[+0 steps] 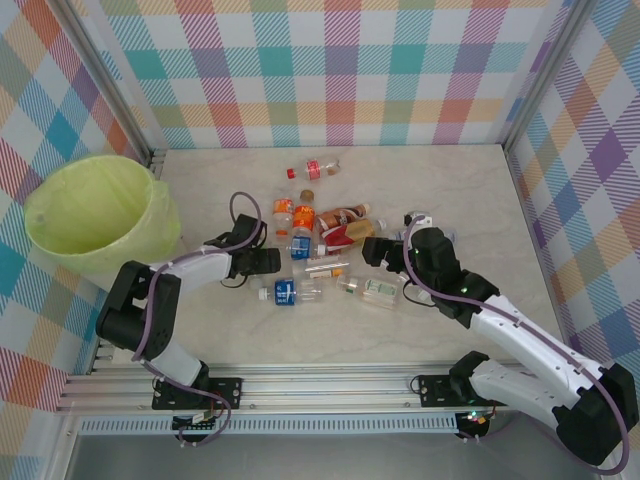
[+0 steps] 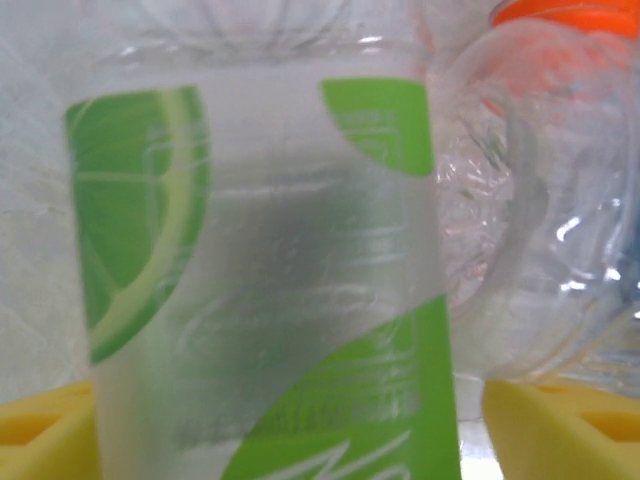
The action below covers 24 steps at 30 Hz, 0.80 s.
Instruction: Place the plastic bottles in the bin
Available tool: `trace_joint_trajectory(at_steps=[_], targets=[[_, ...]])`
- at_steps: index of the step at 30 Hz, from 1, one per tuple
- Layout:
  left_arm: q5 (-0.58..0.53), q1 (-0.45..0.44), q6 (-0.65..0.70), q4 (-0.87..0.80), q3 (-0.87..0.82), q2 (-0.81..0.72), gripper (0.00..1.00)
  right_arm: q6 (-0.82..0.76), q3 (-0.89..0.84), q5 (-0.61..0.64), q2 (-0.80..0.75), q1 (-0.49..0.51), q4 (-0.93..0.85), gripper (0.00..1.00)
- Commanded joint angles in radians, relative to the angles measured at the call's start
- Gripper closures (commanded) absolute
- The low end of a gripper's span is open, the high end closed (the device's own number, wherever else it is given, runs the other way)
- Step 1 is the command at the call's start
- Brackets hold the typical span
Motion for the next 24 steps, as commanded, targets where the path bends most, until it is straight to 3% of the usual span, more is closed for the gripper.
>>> trace_joint_trajectory(at_steps=[1,9,13,17,24], targets=[[-0.011,0.006,0.012,-0.002,0.028,0.01,0.22,-0.013,0.032,-0.011,-0.009,0.0,0.02,0.0],[0.009,0.003,0.001,-0.093,0.029,-0.049,0.45,-0.008,0.025,-0.009,0.011,0.0,0.041,0.0],[-0.032,0.002,-0.037,-0.113,0.009,-0.103,0.48,-0.024,0.038,-0.045,0.042,0.0,0.074,0.0],[-0.041,0.002,-0.056,-0.114,-0.009,-0.186,0.49,-0.076,0.041,-0.205,0.058,0.002,0.168,0.0],[0.02,0.001,-0.066,-0.108,0.004,-0.453,0.52,-0.107,0.07,-0.315,0.1,0.009,0.215,0.0]])
